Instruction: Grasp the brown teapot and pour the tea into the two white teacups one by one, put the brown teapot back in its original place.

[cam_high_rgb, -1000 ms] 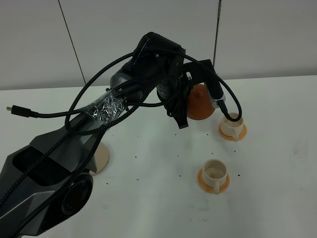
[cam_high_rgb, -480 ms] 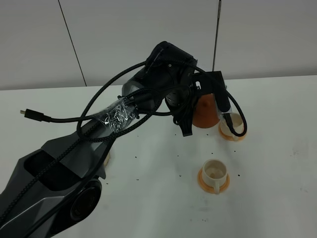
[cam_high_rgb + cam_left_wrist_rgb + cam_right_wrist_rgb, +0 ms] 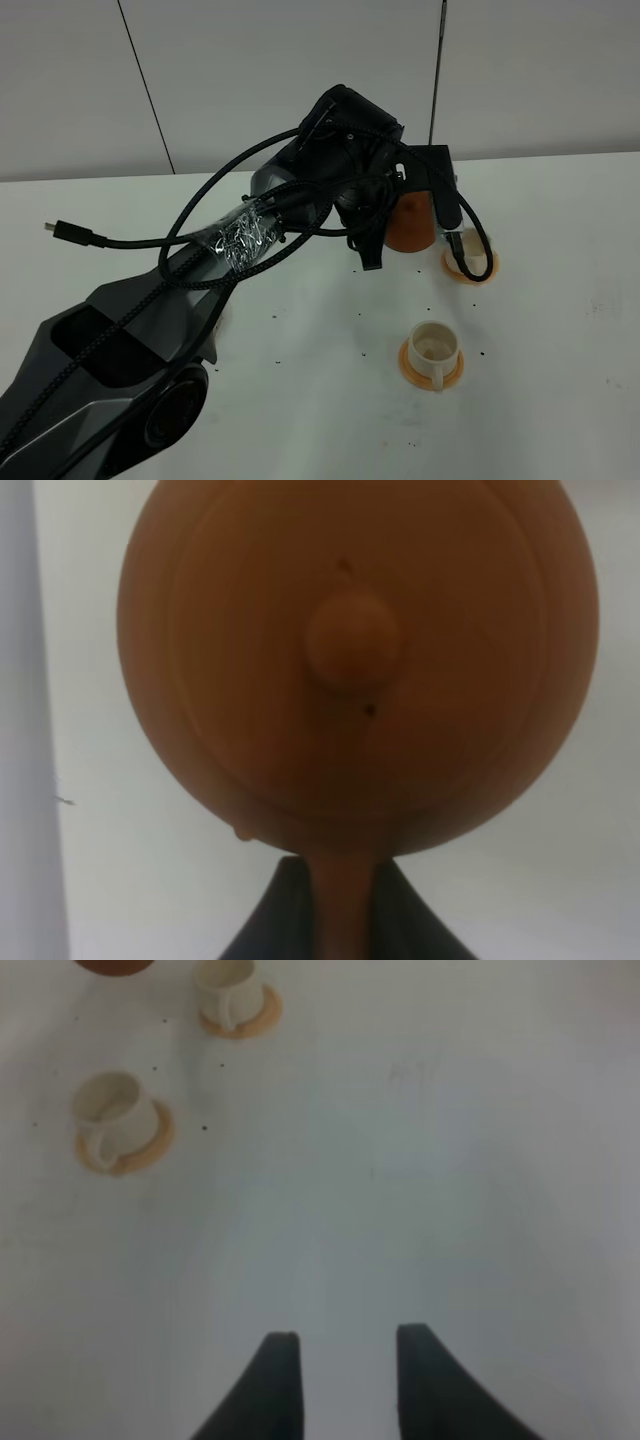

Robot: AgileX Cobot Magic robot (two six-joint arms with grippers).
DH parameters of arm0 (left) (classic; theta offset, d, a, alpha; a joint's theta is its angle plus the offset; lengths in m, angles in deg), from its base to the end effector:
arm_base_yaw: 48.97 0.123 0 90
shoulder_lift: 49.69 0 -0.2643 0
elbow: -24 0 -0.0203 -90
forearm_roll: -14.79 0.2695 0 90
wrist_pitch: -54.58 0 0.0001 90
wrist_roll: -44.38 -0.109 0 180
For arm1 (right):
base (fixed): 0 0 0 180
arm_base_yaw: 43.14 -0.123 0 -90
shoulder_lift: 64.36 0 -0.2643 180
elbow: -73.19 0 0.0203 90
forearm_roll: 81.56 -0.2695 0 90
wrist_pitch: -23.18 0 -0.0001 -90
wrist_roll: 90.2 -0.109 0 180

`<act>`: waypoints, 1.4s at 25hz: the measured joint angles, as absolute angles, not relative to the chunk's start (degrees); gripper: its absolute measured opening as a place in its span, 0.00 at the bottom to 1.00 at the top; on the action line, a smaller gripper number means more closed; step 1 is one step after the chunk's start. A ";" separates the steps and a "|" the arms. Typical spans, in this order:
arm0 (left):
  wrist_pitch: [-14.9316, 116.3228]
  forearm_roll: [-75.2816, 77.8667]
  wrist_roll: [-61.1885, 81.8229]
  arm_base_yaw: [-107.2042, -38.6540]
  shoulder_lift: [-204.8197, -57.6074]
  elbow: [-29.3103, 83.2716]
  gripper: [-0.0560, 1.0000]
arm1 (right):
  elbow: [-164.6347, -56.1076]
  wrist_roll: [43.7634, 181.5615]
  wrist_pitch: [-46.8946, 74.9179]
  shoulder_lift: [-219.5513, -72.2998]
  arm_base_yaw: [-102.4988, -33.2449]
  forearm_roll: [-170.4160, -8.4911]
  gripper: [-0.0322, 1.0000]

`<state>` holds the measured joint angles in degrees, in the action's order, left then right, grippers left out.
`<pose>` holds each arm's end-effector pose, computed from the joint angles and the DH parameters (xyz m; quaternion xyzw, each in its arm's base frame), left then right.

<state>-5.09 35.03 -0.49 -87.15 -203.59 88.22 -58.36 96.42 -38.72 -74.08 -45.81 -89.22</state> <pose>0.4620 -0.3219 0.1731 0.6635 0.6807 0.1846 0.2498 0.0509 0.0152 0.2730 -0.0722 0.8614 0.0495 0.5004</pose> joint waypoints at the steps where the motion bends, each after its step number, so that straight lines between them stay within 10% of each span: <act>1: -4.75 35.16 -0.49 -87.30 -203.59 88.22 0.21 | -58.36 96.42 -38.72 -74.08 -45.81 -89.22 0.26; 35: -1.66 39.62 -4.21 -87.96 -203.59 88.22 0.21 | -58.36 96.42 -38.72 -74.08 -45.81 -89.22 0.26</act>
